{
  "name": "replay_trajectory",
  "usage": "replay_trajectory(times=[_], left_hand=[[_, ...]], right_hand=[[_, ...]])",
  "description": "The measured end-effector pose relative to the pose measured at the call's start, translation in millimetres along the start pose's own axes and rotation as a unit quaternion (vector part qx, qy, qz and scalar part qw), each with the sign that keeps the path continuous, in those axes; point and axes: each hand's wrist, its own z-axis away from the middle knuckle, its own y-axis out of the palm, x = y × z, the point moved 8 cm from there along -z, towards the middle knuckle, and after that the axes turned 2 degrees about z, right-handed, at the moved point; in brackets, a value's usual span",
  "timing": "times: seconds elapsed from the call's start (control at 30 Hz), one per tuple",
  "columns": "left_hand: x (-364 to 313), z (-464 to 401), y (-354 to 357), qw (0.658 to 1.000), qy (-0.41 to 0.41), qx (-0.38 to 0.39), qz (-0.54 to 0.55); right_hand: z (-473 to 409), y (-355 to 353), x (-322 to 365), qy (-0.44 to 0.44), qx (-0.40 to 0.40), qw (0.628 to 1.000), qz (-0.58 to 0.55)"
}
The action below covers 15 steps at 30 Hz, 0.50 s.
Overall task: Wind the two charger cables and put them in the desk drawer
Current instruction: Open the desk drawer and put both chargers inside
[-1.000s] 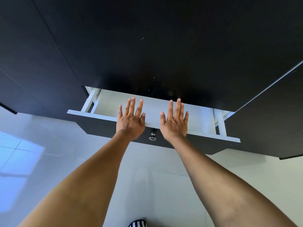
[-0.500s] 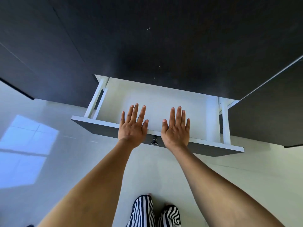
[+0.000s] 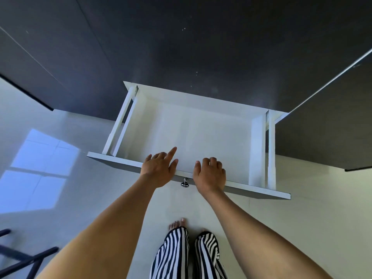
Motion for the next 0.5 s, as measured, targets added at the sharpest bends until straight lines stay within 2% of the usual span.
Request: replay_trajectory(times=[0.27,0.5], left_hand=[[-14,24,-39,1.000,0.008,0.001,0.009],[-52,58,-138,0.998,0.021,0.035,-0.037]], right_hand=[[22,-38,0,-0.027,0.012,1.000,0.005],[54,-156,8,-0.018,-0.029,0.999,-0.004]])
